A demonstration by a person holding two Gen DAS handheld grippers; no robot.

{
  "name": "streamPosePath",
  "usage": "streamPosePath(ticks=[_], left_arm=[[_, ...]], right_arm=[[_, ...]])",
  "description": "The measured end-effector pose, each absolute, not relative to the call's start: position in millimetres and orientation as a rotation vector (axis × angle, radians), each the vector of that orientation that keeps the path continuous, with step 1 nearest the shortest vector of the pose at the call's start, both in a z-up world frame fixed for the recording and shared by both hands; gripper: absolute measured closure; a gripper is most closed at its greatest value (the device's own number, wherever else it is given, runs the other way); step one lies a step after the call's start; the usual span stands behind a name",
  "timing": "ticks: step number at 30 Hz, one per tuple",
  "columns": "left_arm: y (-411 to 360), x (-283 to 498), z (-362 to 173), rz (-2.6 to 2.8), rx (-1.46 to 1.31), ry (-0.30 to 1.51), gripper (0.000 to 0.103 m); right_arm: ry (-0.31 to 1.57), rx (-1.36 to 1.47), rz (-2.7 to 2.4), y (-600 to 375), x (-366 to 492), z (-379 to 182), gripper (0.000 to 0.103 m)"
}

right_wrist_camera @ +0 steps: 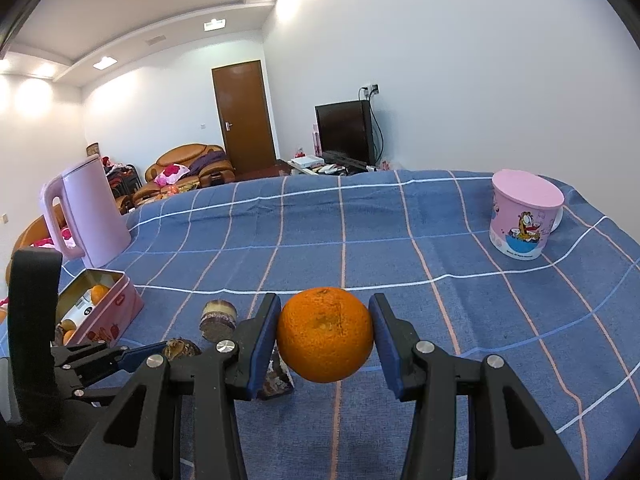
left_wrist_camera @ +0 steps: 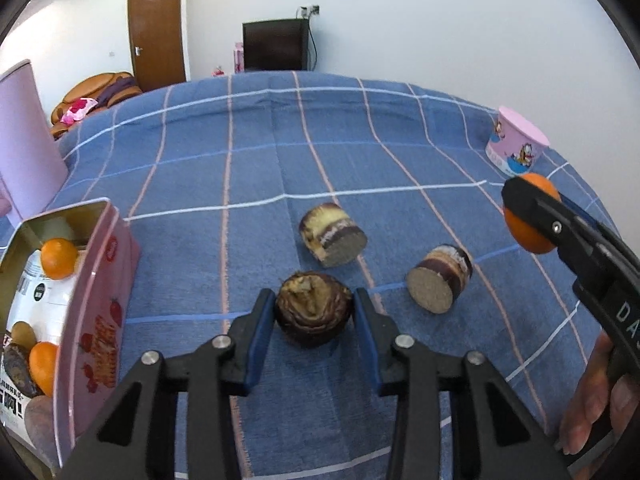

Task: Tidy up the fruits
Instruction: 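Lower the left tool onto another brown round mushroom and close its fingers, then lift the mushroom in the left tool while the right tool holds the orange up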

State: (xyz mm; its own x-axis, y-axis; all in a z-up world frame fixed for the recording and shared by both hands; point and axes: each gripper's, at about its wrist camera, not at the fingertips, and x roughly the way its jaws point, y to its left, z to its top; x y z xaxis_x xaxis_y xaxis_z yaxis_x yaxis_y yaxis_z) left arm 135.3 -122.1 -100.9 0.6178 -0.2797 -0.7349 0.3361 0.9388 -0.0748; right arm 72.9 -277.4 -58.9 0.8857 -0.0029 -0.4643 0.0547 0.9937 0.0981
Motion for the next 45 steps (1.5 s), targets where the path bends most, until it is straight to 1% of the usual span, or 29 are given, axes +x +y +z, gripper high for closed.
streamPosePath(ticks=[16,45], left_arm=[[-114,117,-81,-0.272,0.089,0.676,0.062],[-107,92,-68,-0.211,0.089,0.533,0.062]], right_arm=[[0.385,0.069,-0.027,-271,56,-51,0.055],[0.283,0.028,-0.022,-263,36,-44,0.055]])
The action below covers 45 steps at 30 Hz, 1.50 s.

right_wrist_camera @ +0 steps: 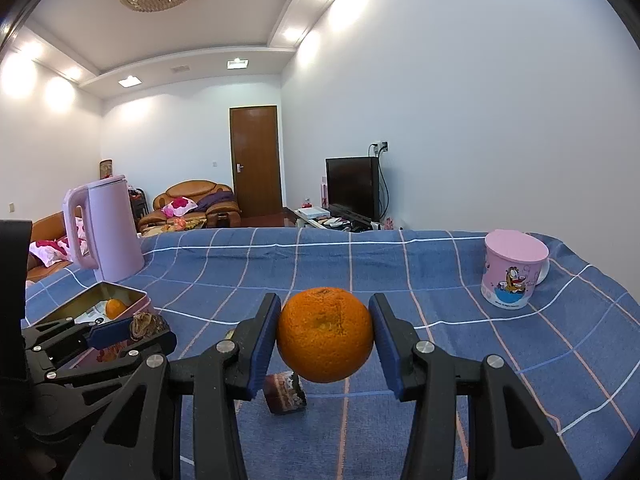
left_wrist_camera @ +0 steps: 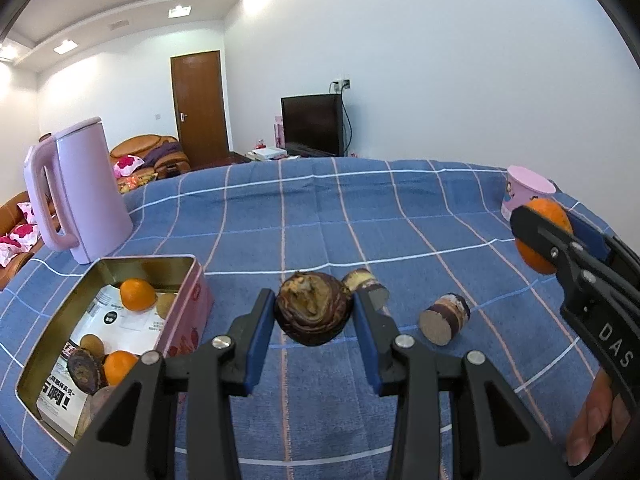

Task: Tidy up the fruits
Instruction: 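Lift the mushroom in the left tool while the right tool holds the orange up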

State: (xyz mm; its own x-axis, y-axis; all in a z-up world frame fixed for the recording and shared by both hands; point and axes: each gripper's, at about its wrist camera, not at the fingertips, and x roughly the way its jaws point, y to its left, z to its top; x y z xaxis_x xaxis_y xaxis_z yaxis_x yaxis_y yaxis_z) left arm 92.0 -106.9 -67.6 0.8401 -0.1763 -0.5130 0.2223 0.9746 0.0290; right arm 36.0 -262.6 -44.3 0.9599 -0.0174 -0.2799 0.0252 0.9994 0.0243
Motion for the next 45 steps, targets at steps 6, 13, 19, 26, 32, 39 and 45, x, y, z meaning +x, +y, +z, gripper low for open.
streamPosePath(ticks=[6,13,19,26,32,39,45], left_arm=[[-107,89,-67,-0.206,0.093,0.515,0.062],[-105,84,-65,-0.194,0.089,0.494,0.062],[-105,78,-63,-0.183,0.097,0.466,0.062],[-104,72,-61,-0.169,0.103,0.439,0.062],[-102,71,-60,-0.162,0.104,0.43,0.062],[-100,68,-59,-0.154,0.11,0.422,0.062],[-94,66,-59,-0.147,0.111,0.423,0.062]], right_arm=[[0.275,0.03,-0.019,-263,34,-44,0.055],[0.266,0.032,-0.016,-262,32,-44,0.055],[0.256,0.035,-0.009,-262,29,-43,0.055],[0.237,0.035,0.005,-262,25,-42,0.055],[0.224,0.031,0.015,-258,22,-42,0.055],[0.215,0.019,0.022,-255,19,-42,0.055],[0.227,0.001,0.029,-250,22,-42,0.055]])
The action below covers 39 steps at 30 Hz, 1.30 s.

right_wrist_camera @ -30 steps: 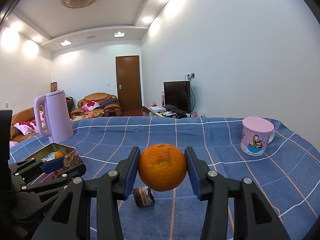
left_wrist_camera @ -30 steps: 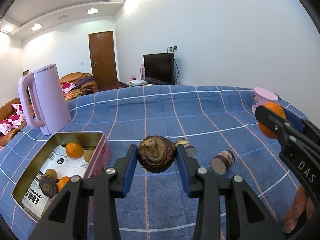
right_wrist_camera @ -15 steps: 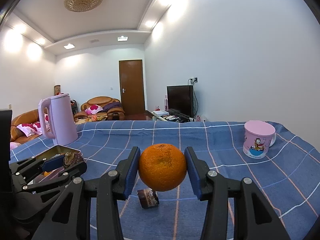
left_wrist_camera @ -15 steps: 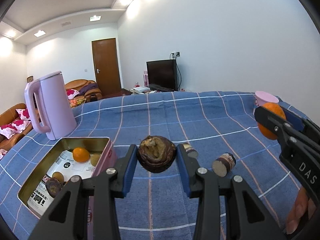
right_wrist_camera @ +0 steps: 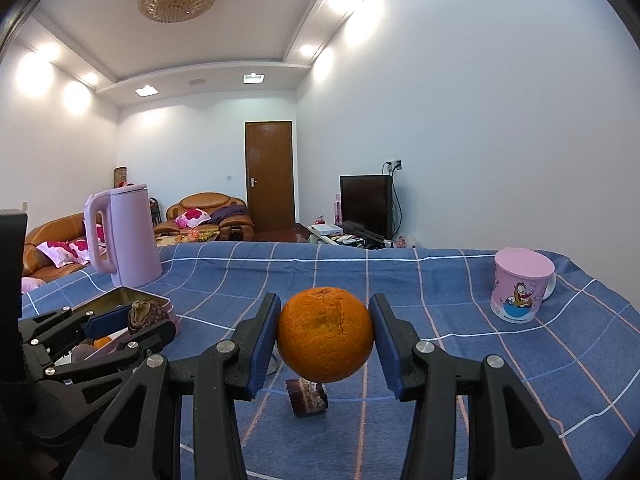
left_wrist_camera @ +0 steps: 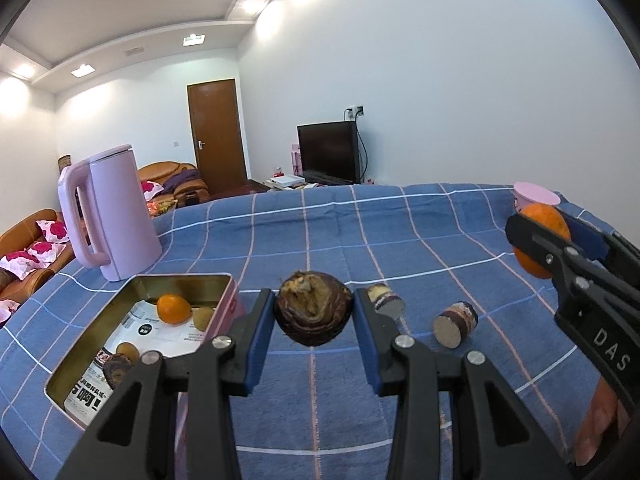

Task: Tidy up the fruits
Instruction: 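Lift the mushroom in the left tool while the right tool holds the orange up, then carry the mushroom in the left tool over the tin while the right tool carries the orange there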

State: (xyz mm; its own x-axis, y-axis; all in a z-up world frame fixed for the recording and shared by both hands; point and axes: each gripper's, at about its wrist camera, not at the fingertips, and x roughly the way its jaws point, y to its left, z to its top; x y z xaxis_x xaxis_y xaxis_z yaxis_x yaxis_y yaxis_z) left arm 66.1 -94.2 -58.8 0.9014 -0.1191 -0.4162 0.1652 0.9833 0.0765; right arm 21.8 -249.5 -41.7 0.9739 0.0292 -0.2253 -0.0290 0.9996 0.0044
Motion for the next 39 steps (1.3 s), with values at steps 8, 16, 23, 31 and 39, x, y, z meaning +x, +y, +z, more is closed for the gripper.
streamPosePath(ticks=[8,16,23,31,39], left_arm=[[-77,69,-59,-0.119,0.095,0.436,0.062],[-49,73,-60,-0.069,0.075,0.448,0.062],[-26,73,-60,-0.031,0.061,0.456,0.062],[2,71,-60,0.018,0.035,0.463,0.062],[28,71,-62,0.062,0.014,0.475,0.062]], right_arm=[[0.252,-0.011,0.064,-237,29,-43,0.055],[0.285,0.005,0.151,-211,42,-43,0.055],[0.303,-0.001,0.21,-184,53,-42,0.055],[0.313,-0.03,0.272,-150,62,-42,0.055],[0.322,-0.052,0.325,-122,70,-41,0.055]])
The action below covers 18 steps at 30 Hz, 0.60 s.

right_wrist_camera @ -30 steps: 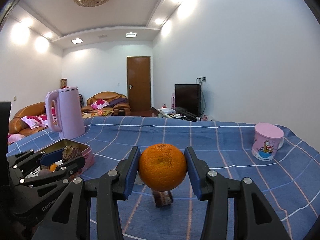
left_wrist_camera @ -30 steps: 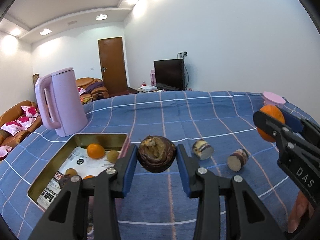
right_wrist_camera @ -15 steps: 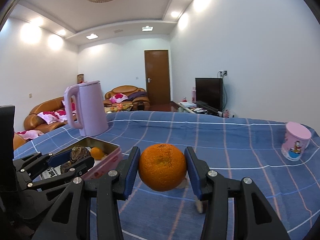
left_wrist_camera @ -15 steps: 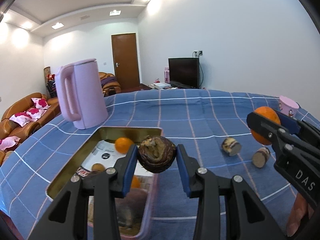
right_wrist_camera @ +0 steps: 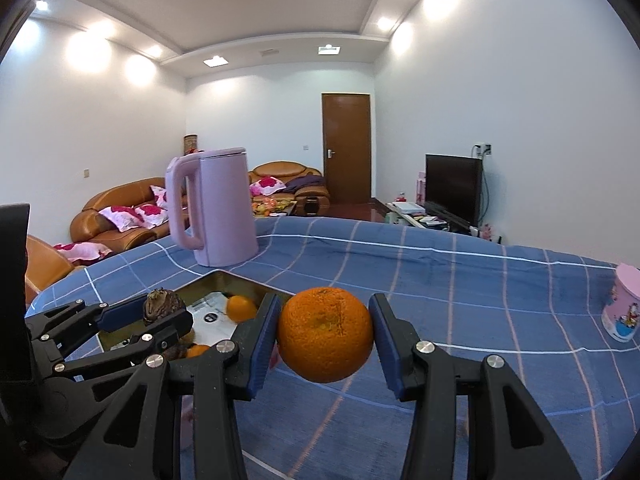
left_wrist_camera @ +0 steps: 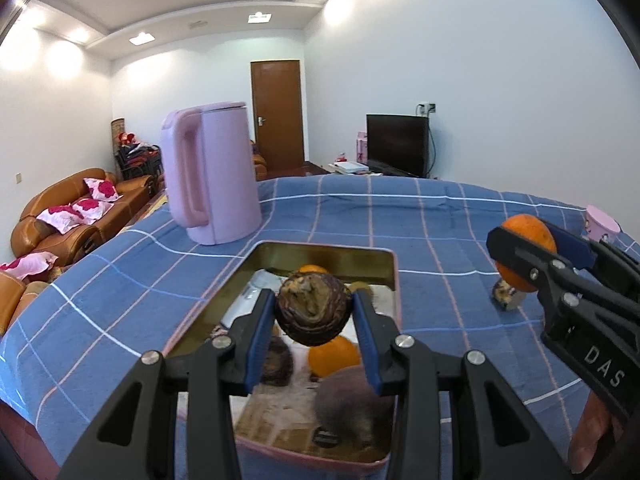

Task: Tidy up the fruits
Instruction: 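Carry the mushroom in the left tool over the tin while the right tool carries the orange there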

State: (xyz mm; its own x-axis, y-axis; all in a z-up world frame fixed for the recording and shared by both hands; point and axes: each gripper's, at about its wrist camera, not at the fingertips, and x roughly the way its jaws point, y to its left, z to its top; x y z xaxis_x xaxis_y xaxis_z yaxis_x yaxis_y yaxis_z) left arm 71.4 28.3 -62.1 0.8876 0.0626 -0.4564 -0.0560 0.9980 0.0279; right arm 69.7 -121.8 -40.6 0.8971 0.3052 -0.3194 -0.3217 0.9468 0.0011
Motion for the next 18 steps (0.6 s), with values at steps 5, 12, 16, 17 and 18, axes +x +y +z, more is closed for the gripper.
streamPosePath(ticks=[5,12,16,17,18], left_arm=[[44,69,-63,0.091,0.008,0.483,0.062],[69,65,-68,0.132,-0.002,0.502,0.062],[78,66,-69,0.148,-0.006,0.508,0.062],[80,66,-70,0.154,-0.008,0.511,0.062],[82,66,-70,0.156,-0.009,0.513,0.062]], right_arm=[[0.326,-0.071,0.355,-104,76,-39,0.055],[0.338,-0.081,0.395,-82,87,-42,0.055],[0.346,-0.09,0.409,-72,89,-44,0.055],[0.347,-0.091,0.413,-69,90,-44,0.055],[0.349,-0.094,0.416,-67,91,-44,0.055]])
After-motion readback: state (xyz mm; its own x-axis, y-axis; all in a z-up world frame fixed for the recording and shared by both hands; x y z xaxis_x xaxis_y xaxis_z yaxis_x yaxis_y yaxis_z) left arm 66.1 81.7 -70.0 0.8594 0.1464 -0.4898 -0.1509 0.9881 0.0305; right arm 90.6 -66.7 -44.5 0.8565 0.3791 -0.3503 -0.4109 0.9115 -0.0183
